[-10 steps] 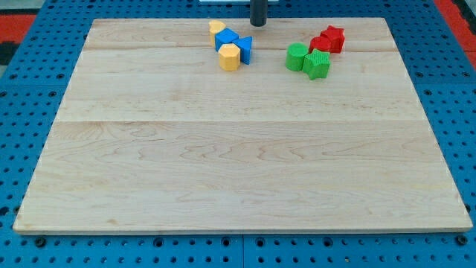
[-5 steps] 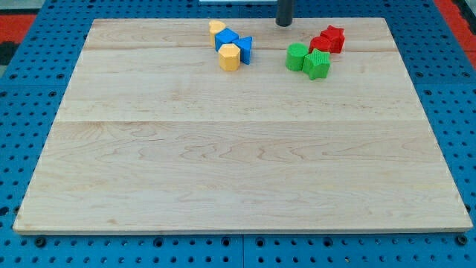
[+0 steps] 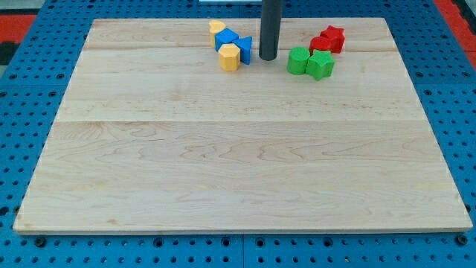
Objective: Separate the yellow hexagon from the group of blocks at the top center
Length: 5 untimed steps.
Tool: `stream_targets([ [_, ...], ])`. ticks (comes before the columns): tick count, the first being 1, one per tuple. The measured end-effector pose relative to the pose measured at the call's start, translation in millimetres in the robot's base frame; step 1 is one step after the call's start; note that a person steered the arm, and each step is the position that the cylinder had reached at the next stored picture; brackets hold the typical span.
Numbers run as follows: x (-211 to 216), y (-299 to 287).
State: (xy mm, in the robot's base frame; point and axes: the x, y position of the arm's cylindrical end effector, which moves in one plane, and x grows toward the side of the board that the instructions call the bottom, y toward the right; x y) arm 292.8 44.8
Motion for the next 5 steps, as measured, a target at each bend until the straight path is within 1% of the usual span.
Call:
stream_targets([
  [5,0.0,-84.8],
])
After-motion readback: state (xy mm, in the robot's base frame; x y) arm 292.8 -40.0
